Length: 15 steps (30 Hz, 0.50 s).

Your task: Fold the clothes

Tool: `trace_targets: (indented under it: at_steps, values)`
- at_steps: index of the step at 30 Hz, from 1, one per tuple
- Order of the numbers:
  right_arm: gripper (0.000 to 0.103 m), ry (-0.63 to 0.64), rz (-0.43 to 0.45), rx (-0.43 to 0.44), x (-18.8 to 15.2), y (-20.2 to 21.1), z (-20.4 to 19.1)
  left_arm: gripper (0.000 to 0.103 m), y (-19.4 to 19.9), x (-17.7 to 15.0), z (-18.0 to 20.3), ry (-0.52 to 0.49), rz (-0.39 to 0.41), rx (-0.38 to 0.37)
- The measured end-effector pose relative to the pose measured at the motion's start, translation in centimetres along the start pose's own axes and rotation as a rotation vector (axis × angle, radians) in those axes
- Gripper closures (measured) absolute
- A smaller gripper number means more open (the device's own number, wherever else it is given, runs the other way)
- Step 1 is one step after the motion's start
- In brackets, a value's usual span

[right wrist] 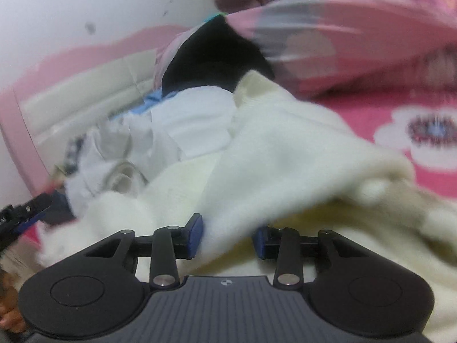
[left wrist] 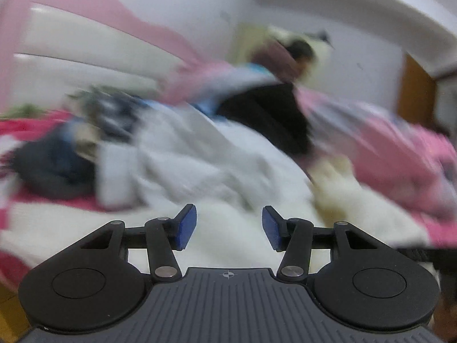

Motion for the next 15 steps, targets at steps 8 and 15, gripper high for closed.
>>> trace_targets:
  at_steps: [8, 15]
  values:
    - [0.092, 0.005, 0.212, -0.089, 2.2, 4.2, 1.9, 0.051, -3.9, -3.5, 1.2, -0.055, -0.155, -0.006]
    - [0.093, -0.092, 0.358, -0.227, 6.0, 8.5, 9.7, 0.051, -3.9, -3.7, 1.1, -0.046, -0.165, 0.006]
Point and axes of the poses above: each gripper's, at about its wrist camera, not at the fingertips, and y roughly against the way its jaws point, z to its right, x to its top, the point moved 3 cm from there along -y, roughly the way its jaws point, and after that the axes turned 3 degrees about -x, right-handed, at the moved point
